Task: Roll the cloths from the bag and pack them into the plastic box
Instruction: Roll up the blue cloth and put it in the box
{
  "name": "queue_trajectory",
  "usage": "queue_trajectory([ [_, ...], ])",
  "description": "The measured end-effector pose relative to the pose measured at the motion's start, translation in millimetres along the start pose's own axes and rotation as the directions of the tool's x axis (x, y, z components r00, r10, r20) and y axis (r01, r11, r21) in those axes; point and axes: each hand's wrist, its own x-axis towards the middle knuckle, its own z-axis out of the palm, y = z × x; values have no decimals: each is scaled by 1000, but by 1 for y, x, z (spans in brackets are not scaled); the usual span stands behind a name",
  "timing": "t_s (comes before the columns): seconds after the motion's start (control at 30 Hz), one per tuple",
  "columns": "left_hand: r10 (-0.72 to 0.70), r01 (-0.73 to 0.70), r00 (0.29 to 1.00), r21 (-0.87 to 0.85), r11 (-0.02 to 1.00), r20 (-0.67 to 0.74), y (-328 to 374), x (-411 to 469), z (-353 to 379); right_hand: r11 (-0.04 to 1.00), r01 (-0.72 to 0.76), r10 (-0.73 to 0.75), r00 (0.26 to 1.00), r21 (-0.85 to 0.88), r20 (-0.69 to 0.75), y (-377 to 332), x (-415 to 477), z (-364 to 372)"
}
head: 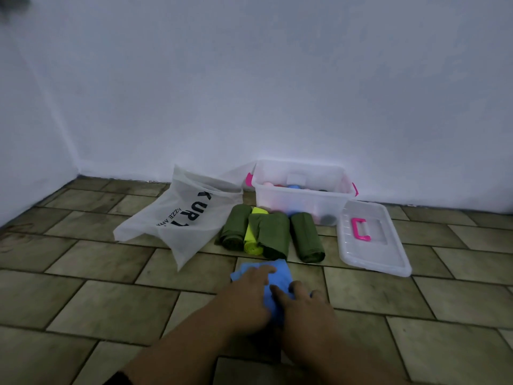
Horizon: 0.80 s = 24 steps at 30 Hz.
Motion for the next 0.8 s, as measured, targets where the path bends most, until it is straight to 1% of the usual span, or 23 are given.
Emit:
queue_trajectory([
  [0.03,-16,14,998,45,999,59,3,-5,4,1000,4,-4,1000,-20,2,1,0,-3],
  [0.07,-31,24,996,88,996,81,4,-8,7,1000,3,-2,1000,-31,19,2,0,-8],
  [0.13,-28,21,998,118,993,59,5,-15,8,1000,8,-8,999,-4,49,7,3,-21],
  [0.17,-19,12,999,132,991,46,6,-17,7,997,30,-33,998,66,48,10,6,-27],
  [0.2,-13,6,999,153,988,40,6,-18,6,984,57,-67,996,172,53,12,9,-33],
  [0.23,-10,2,999,170,985,41,6,-19,6,961,75,-99,992,267,80,14,13,-38],
  [0.27,-8,-1,999,183,983,47,6,-19,5,945,87,-133,983,315,127,15,17,-41],
  [0.33,-12,-3,997,201,980,75,6,-19,4,950,103,-169,963,295,210,17,24,-42],
  [0.4,-35,10,992,200,980,120,6,-16,1,950,94,-161,964,297,211,20,29,-40],
  [0.5,-85,45,973,183,982,214,4,-9,-6,947,45,-111,976,319,190,23,33,-37],
  [0.57,-99,63,963,151,987,250,1,-4,-10,959,75,-132,972,272,196,23,34,-34],
  [0.63,-103,66,962,150,986,254,-1,1,-13,964,112,-159,970,241,185,25,34,-31],
  [0.73,-122,79,964,187,979,235,-5,5,-10,953,86,-134,980,289,150,29,36,-26],
  [0.8,-127,82,973,225,971,194,-6,6,-8,958,103,-134,986,269,97,29,36,-21],
])
